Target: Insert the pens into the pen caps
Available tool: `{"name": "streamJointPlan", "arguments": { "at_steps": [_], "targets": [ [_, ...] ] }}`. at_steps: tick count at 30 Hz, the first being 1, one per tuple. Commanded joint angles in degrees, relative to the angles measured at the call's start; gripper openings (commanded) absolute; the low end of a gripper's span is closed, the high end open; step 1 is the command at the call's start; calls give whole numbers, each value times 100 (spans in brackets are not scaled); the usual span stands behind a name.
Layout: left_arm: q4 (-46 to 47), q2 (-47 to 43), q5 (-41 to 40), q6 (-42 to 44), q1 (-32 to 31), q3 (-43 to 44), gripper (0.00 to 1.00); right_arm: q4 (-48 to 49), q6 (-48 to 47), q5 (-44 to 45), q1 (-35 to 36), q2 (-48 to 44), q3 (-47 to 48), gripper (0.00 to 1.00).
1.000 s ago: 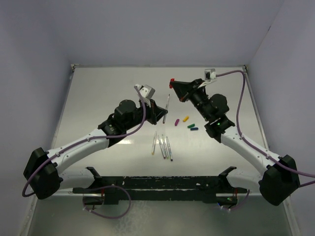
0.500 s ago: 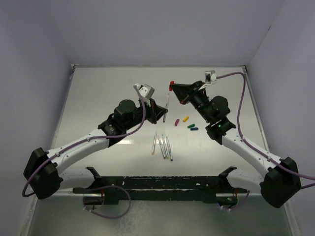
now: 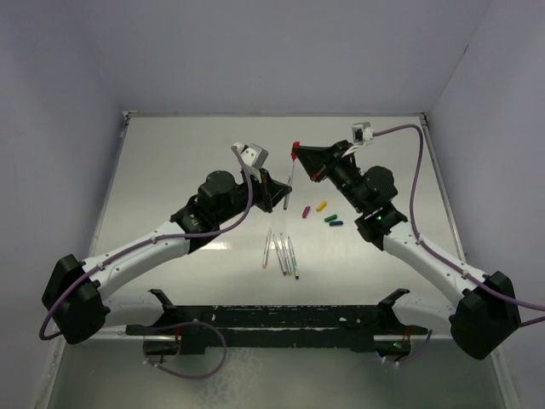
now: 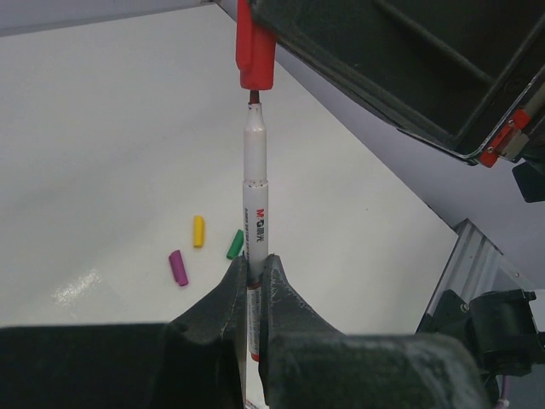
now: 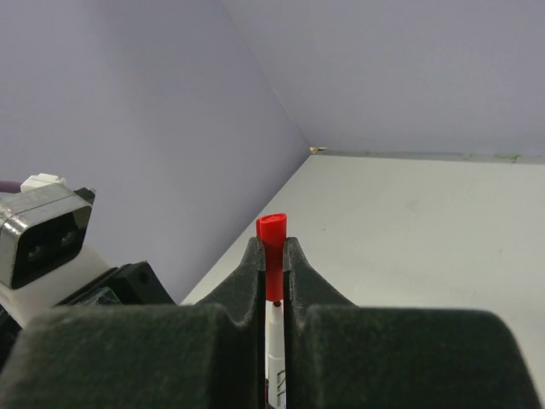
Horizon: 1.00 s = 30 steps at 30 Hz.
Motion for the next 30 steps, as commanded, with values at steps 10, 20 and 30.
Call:
{"name": "streamJointPlan", "arguments": {
  "at_steps": [10, 20, 30],
  "targets": [
    [336, -76, -108, 3, 21, 212, 0, 293, -22, -172, 26, 3, 19, 0],
    [421, -134, -139, -4, 73, 226, 0, 100, -14, -458, 27, 76, 24, 0],
    [850, -272, 91, -269, 298, 130, 0, -10, -41, -1029, 27, 243, -8, 0]
  ]
}}
